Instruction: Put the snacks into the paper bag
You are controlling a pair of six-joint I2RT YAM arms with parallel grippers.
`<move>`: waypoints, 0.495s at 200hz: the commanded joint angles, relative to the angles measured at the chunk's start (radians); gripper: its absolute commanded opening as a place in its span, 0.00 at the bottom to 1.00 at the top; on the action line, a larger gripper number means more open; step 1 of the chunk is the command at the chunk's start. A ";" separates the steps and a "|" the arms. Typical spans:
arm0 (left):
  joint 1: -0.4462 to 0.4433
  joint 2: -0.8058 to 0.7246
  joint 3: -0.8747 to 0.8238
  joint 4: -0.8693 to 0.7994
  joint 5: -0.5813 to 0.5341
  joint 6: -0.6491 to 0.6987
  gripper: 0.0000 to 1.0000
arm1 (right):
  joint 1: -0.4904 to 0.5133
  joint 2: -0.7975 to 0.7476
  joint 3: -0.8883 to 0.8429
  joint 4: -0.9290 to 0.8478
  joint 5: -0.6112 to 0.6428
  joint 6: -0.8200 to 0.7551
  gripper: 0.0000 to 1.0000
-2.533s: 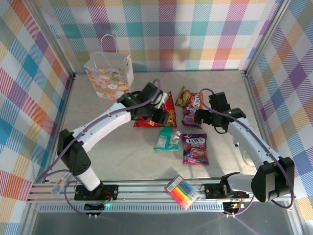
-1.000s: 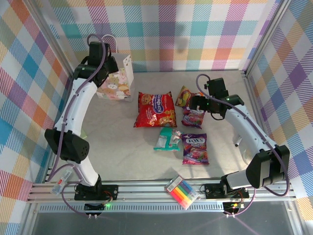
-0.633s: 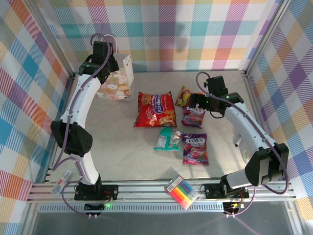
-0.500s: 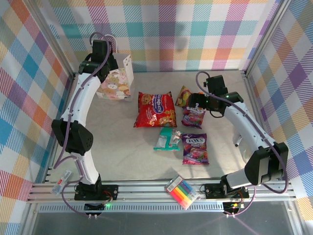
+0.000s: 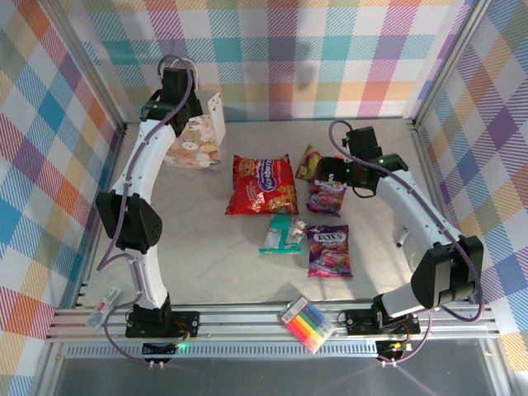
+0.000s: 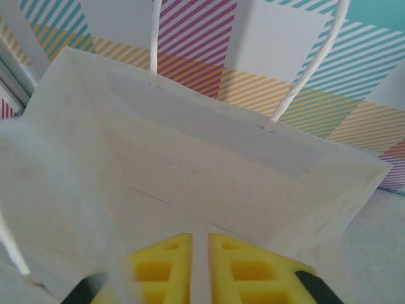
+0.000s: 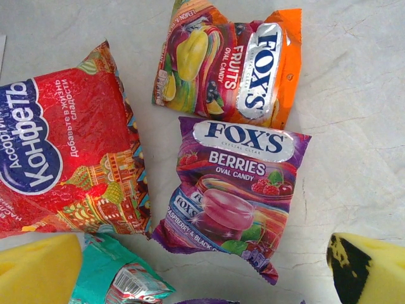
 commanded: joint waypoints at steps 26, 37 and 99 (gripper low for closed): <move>0.013 -0.050 -0.033 0.012 -0.011 0.046 0.00 | 0.006 -0.033 0.000 -0.004 -0.019 -0.019 0.99; 0.013 -0.065 -0.042 0.008 -0.011 0.054 0.00 | 0.005 -0.037 -0.003 -0.003 -0.019 -0.022 0.99; 0.013 -0.151 -0.097 -0.065 0.053 0.091 0.00 | 0.006 -0.044 -0.016 0.010 -0.049 -0.018 0.99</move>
